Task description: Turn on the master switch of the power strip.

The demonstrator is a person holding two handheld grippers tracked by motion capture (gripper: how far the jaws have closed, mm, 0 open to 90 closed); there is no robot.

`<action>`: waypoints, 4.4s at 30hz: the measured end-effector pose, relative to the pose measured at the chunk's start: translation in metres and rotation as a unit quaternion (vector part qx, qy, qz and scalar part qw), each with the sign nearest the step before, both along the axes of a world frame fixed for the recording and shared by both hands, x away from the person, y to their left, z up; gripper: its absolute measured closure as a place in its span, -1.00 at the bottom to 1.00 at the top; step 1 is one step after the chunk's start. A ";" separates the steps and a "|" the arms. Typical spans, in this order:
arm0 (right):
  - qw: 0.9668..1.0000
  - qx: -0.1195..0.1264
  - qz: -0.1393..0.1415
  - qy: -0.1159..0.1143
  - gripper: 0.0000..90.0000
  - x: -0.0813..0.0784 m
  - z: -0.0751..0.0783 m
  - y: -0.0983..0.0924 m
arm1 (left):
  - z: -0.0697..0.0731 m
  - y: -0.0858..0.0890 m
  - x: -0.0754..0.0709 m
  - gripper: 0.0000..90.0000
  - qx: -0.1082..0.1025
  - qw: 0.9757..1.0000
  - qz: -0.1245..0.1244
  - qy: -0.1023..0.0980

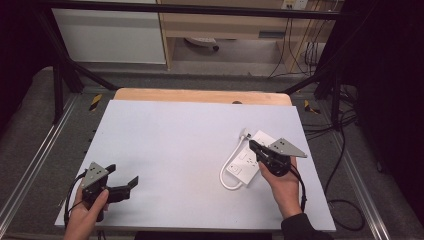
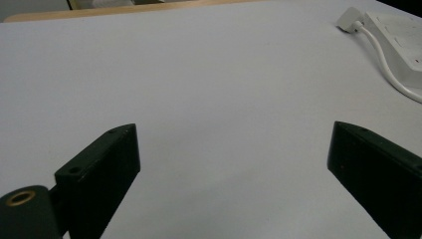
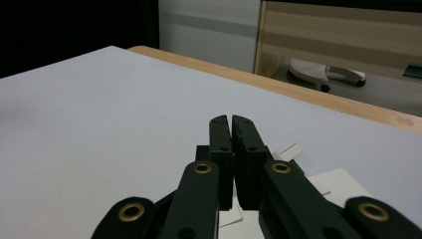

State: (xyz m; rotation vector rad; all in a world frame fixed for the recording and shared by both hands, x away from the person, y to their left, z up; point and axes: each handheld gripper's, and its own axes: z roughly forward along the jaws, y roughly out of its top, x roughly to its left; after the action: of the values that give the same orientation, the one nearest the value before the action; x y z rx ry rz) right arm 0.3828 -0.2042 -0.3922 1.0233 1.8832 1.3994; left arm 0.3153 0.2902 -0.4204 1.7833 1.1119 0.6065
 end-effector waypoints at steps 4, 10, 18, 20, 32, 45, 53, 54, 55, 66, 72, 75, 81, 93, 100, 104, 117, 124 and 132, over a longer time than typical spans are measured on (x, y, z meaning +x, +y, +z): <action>1.000 -0.003 0.004 0.001 1.00 0.000 -0.003 0.002 | 0.000 0.000 0.000 -0.86 0.000 1.000 0.000 0.000; 1.000 -0.014 0.012 0.008 1.00 0.000 -0.008 0.009 | 0.000 -0.001 0.000 -0.86 0.001 1.000 -0.002 -0.001; 0.999 -0.030 0.025 0.013 1.00 0.001 -0.013 0.015 | -0.001 -0.001 0.001 -0.86 0.001 1.000 -0.002 0.001; 0.999 -0.032 0.028 0.015 1.00 0.001 -0.014 0.016 | 0.000 -0.001 0.000 -0.86 0.001 1.000 -0.003 0.001; 0.998 -0.036 0.027 0.035 1.00 0.003 -0.021 0.018 | -0.001 -0.001 0.000 -0.86 0.002 1.000 -0.002 0.001; 0.997 -0.043 0.028 0.049 1.00 0.004 -0.027 0.019 | -0.001 -0.001 0.000 -0.86 0.003 1.000 -0.003 0.003; 0.996 -0.052 0.038 0.059 1.00 0.004 -0.031 0.023 | -0.001 -0.001 0.000 -0.86 0.003 1.000 -0.004 0.003; 0.996 -0.052 0.038 0.059 1.00 0.004 -0.031 0.023 | -0.001 -0.001 0.001 -0.86 0.003 1.000 -0.004 0.003; 0.996 -0.052 0.038 0.059 1.00 0.004 -0.031 0.024 | -0.001 -0.001 0.000 -0.86 0.004 1.000 -0.004 0.003; 0.995 -0.058 0.044 0.068 1.00 0.003 -0.036 0.028 | -0.001 -0.002 0.000 -0.86 0.005 1.000 -0.005 0.002; 0.994 -0.065 0.049 0.076 1.00 0.004 -0.039 0.030 | -0.001 -0.002 0.000 -0.86 0.005 1.000 -0.005 0.003; 0.993 -0.070 0.053 0.081 1.00 0.004 -0.041 0.033 | -0.001 -0.002 0.000 -0.86 0.004 1.000 -0.004 0.004; 0.992 -0.074 0.058 0.084 1.00 0.002 -0.044 0.035 | -0.001 -0.001 0.000 -0.86 0.003 1.000 -0.003 0.004; 0.990 -0.083 0.066 0.096 1.00 0.000 -0.049 0.037 | -0.001 -0.001 0.001 -0.86 0.004 1.000 -0.002 0.006; 0.989 -0.083 0.068 0.101 1.00 -0.002 -0.049 0.038 | -0.001 -0.001 0.000 -0.86 0.005 1.000 -0.005 0.004; 0.989 -0.085 0.068 0.101 1.00 -0.003 -0.049 0.037 | -0.001 -0.002 0.000 -0.86 0.004 1.000 -0.008 0.000; 0.989 -0.084 0.071 0.104 1.00 -0.006 -0.049 0.039 | -0.001 -0.002 0.000 -0.86 0.004 1.000 -0.006 0.003; 0.988 -0.088 0.070 0.107 1.00 -0.005 -0.050 0.039 | -0.001 -0.002 0.000 -0.86 0.005 1.000 -0.007 0.004; 0.988 -0.089 0.067 0.111 1.00 -0.005 -0.051 0.039 | -0.001 -0.002 0.000 -0.86 0.004 1.000 -0.007 0.005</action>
State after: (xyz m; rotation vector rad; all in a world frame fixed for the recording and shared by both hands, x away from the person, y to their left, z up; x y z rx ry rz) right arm 0.3775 -0.1652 -0.4430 1.0145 2.2319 1.2026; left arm 0.3156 0.2885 -0.4214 1.8006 1.1049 0.5954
